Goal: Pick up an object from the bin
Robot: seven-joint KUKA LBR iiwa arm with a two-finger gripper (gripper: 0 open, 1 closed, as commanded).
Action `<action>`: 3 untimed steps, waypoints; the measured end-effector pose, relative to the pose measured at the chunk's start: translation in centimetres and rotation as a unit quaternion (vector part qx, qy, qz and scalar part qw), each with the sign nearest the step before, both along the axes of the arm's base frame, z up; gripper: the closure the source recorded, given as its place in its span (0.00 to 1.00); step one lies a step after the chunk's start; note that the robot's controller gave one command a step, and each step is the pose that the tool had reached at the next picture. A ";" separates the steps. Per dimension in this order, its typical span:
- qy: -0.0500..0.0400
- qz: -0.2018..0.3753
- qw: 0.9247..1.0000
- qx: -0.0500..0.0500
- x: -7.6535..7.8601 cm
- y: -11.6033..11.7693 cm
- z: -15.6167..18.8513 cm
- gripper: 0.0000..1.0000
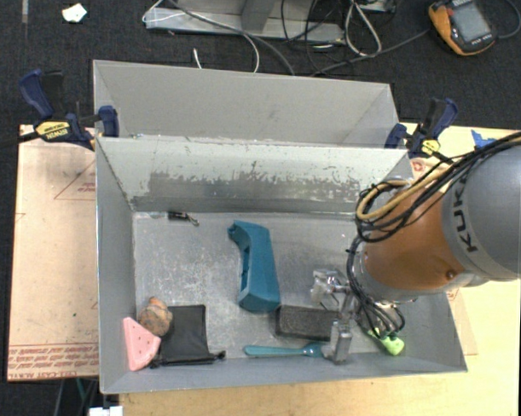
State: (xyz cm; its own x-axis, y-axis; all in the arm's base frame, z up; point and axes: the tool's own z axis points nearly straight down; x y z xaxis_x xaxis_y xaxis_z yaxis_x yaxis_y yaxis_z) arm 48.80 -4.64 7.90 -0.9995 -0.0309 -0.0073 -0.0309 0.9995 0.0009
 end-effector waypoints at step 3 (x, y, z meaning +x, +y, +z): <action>-0.001 0.074 0.997 -0.001 2.4 -0.7 -0.9 1.00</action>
Offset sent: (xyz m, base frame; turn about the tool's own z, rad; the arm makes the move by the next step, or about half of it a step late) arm 0.0270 -0.0189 -0.0090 -0.2203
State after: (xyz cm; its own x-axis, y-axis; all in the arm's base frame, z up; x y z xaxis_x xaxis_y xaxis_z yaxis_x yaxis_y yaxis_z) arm 51.16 -5.33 7.04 -0.9839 -0.1784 -0.0085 -0.1784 0.9840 -0.0019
